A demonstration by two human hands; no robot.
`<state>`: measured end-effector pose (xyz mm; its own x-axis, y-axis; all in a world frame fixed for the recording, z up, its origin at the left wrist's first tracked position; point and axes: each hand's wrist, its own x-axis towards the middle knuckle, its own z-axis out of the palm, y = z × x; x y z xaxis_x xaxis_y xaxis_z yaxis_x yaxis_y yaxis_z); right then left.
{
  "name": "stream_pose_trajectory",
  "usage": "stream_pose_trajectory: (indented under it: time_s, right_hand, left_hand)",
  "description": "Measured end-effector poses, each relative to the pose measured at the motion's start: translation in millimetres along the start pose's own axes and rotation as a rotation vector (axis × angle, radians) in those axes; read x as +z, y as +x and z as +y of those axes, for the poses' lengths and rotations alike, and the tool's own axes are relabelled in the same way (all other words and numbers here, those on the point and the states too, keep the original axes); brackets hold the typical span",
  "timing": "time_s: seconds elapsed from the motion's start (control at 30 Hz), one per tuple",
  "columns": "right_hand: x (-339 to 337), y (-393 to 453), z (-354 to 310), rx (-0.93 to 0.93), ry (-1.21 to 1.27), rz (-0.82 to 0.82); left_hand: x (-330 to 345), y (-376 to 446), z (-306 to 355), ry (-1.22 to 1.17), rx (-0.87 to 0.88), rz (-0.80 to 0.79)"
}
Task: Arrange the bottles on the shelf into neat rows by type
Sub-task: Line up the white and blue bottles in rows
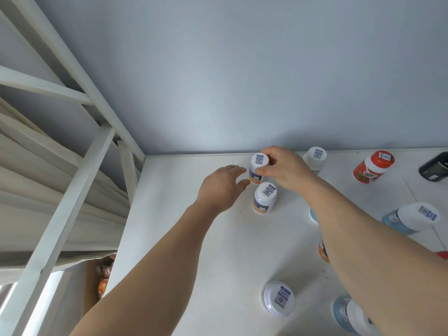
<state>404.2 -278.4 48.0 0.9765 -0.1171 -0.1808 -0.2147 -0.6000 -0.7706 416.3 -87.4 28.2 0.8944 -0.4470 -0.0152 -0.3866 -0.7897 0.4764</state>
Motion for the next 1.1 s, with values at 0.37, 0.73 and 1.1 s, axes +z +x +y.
stream_pose_trajectory:
  time_s: [0.37, 0.73, 1.1]
  right_hand:
    - [-20, -18, -26, -0.131, -0.304, 0.167]
    - [-27, -113, -49, -0.363, -0.748, 0.154]
    - [-31, -246, -53, -0.329, -0.651, 0.362]
  left_hand:
    - [-21, -15, 15, 0.212, 0.106, 0.124]
    - [-42, -69, 52, 0.334, 0.292, 0.275]
    - [-50, -177, 96, 0.21, 0.421, 0.352]
